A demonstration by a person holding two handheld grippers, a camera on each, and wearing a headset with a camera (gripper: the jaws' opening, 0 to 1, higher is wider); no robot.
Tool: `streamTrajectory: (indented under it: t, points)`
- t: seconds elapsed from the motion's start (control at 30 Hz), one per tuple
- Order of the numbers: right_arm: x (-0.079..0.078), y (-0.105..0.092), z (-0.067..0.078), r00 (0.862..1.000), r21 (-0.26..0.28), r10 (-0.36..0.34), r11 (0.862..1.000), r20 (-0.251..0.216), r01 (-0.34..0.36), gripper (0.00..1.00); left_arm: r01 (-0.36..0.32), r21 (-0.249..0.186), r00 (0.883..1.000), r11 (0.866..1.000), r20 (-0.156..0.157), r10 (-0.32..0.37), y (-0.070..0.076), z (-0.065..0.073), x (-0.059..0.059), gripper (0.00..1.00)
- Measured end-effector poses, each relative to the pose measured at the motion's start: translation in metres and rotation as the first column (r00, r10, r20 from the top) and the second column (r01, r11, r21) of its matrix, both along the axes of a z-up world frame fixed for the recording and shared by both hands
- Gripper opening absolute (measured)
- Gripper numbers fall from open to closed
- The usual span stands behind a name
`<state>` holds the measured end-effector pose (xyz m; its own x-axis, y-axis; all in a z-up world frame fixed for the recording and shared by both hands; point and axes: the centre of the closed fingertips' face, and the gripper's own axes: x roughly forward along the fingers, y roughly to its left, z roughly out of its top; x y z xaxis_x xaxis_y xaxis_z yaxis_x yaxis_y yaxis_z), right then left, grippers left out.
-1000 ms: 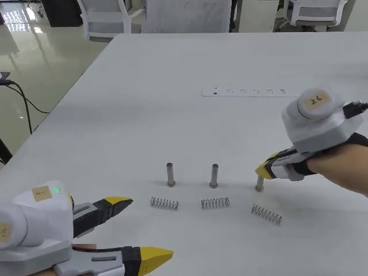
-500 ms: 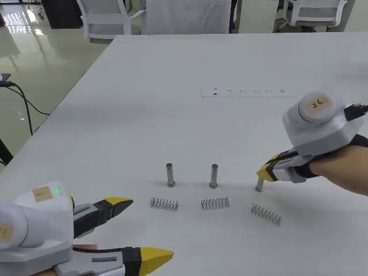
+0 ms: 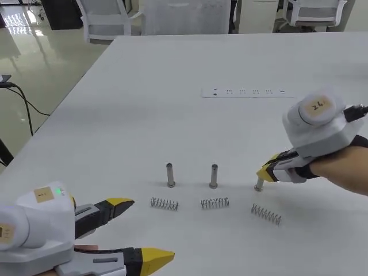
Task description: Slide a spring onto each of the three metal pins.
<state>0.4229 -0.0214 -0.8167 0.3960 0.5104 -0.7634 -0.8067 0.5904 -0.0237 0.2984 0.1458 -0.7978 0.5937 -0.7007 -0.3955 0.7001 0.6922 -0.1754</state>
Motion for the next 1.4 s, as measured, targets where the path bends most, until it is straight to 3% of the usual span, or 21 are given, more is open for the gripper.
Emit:
streamTrajectory:
  t: [0.43, 0.67, 1.4]
  points:
    - [0.002, 0.001, -0.001, 1.0, 0.001, 0.002, 1.0, 0.006, -0.003, 0.07, 0.001, 0.0, 1.0, 1.0, 0.001, -0.001, 0.001, 0.001, 0.001, 0.73]
    - [0.002, 0.0, 0.001, 1.0, 0.001, 0.006, 1.0, 0.021, -0.006, 0.13, 0.002, 0.0, 1.0, 1.0, 0.002, -0.002, 0.001, 0.001, 0.001, 0.73]
    - [-0.008, -0.009, 0.008, 1.0, 0.011, -0.003, 1.0, 0.028, 0.003, 0.2, 0.002, -0.004, 1.0, 1.0, 0.008, -0.002, 0.002, 0.001, 0.001, 0.73]
